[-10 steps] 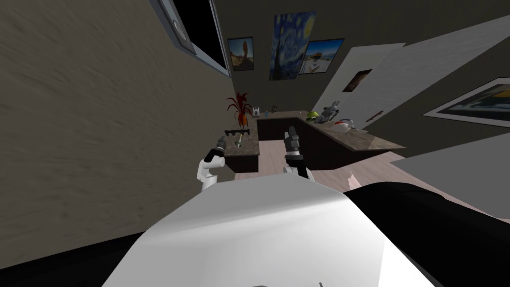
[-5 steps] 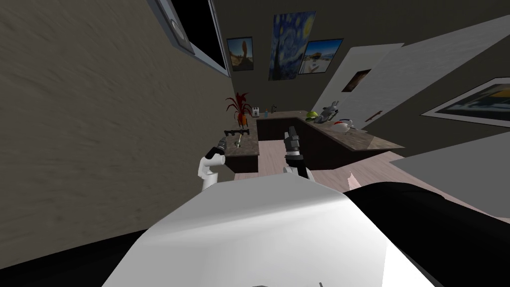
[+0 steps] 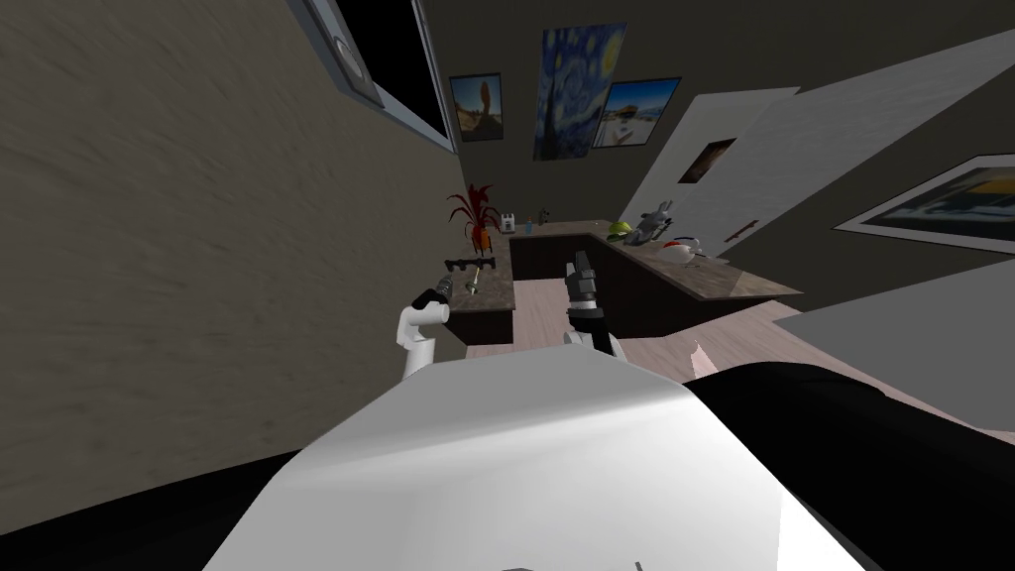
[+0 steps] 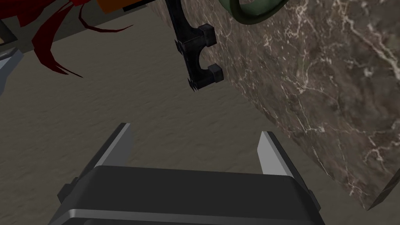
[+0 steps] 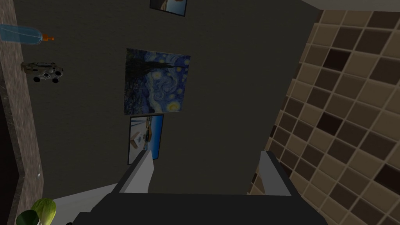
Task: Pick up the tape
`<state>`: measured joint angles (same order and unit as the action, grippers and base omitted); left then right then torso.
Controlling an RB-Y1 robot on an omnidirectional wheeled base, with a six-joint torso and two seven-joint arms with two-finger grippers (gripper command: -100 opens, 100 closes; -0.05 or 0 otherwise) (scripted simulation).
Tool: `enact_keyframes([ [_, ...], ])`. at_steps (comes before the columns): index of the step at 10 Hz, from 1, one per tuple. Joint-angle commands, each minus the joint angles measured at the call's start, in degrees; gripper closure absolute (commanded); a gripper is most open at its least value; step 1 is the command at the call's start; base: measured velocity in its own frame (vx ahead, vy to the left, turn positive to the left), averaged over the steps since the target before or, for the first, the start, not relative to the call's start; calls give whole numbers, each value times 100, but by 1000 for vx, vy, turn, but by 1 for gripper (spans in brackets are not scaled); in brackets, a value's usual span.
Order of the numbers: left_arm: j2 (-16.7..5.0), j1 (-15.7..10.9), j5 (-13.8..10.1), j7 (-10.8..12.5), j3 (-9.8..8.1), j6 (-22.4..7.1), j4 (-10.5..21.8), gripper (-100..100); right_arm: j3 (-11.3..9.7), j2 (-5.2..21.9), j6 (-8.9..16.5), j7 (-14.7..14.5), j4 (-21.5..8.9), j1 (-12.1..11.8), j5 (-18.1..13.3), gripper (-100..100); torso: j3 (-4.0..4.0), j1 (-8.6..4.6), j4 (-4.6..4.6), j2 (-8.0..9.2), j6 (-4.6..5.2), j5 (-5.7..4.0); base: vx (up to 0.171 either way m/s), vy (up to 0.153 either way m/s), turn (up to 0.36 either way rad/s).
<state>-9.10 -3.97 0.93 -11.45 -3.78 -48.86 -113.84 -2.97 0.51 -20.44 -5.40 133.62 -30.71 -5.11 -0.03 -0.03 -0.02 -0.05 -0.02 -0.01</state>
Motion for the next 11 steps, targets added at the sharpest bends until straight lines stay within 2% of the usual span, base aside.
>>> enact_keyframes([
  [1,-4,-169,56,-50,-2,-286,100,-100,0,0,0,0,0,0,0,0,0,0,0,0,0,0,15,-10,-18],
  [2,-4,-169,56,-50,-2,-432,100,-100,0,0,0,0,0,0,0,0,-1,-1,0,-2,1,0,16,-10,-14],
  [3,-7,-338,111,-96,-3,-597,204,-100,0,0,0,0,0,0,0,0,-1,-1,0,-2,0,0,18,-15,-21],
  [5,-7,-338,111,-96,-3,-831,204,-100,0,0,0,0,0,0,0,0,-2,-2,-1,-3,0,-1,14,-10,-3],
  [6,-10,-503,167,-138,-3,-1049,306,-100,0,0,0,0,0,0,0,0,0,0,0,0,0,0,15,-13,-22],
  [7,-10,-503,167,-138,-3,-1188,306,-100,0,0,0,0,0,0,0,0,-1,-2,0,-2,1,0,17,-11,-13],
  [8,-10,-662,223,-177,0,-1347,407,-100,0,0,0,0,0,0,0,0,-1,-2,-1,-2,0,0,22,-9,-18],
  [11,-9,-816,280,-213,5,-1838,505,-100,0,0,0,0,0,0,0,0,-4,-4,-2,-8,1,-1,30,-15,-15],
])
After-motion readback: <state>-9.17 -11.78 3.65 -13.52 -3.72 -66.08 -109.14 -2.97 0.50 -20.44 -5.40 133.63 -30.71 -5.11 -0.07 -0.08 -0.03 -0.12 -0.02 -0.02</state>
